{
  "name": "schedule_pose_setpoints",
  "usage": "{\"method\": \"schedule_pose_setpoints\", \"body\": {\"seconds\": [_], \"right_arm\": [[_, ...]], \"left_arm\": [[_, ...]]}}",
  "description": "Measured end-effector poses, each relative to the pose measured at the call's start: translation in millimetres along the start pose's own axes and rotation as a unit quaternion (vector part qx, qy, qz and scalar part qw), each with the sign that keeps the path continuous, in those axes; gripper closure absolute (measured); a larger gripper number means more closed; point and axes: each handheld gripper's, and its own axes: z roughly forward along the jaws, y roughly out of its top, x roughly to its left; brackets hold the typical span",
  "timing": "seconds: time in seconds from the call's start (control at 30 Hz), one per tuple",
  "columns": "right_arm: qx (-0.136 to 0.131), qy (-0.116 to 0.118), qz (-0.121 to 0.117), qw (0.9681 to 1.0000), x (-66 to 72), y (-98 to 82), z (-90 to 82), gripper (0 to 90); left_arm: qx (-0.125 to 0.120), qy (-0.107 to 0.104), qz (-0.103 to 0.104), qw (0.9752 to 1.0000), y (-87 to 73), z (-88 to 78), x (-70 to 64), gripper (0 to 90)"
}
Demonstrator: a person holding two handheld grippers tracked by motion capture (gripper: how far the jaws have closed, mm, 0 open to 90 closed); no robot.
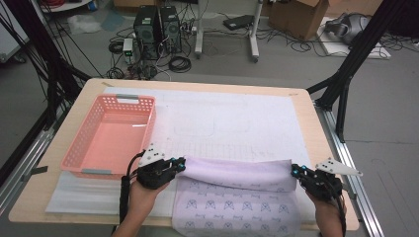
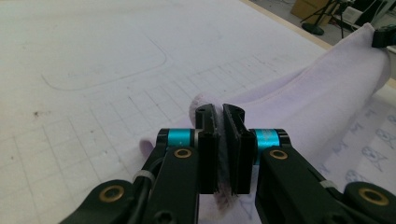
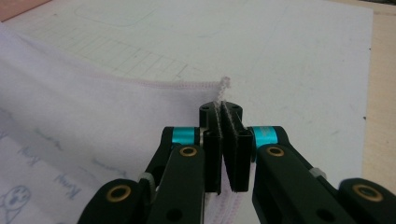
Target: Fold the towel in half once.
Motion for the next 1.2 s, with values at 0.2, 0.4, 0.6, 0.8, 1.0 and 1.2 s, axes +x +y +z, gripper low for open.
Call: {"method": "schedule_pose_setpoints", "body": {"seconds": [0.2, 0.4, 0.6, 0.8, 1.0, 1.2], "right_arm": [[0.012, 0.016, -0.003, 0.9998, 3.4, -10.1, -9.7, 87.3], [0.038, 0.027, -0.001, 0.9989, 3.4, -23.5, -13.6, 87.3], [0.062, 0.033, 0.000, 0.9975, 5.8, -34.2, -19.5, 87.2], [0.079, 0.027, 0.004, 0.9965, 3.4, -39.4, -14.2, 73.7], [0.026, -0.001, 0.046, 0.9986, -9.0, -25.5, -12.5, 58.4], [0.079, -0.014, 0.014, 0.9967, -7.7, -18.4, 33.1, 59.0]], "left_arm": [[0.014, -0.020, 0.005, 0.9997, -17.0, -5.4, -6.7, 83.3], [0.037, -0.021, 0.008, 0.9991, -26.0, -6.6, -6.8, 82.9], [0.053, -0.021, 0.004, 0.9984, -35.3, -3.8, -4.6, 76.9], [0.046, -0.009, -0.004, 0.9989, -34.1, 0.8, -1.0, 52.9], [0.007, -0.006, -0.011, 0.9999, -21.8, 1.4, 6.8, 44.9], [0.005, -0.003, -0.014, 0.9999, -20.5, 7.4, 11.5, 44.9]]}}
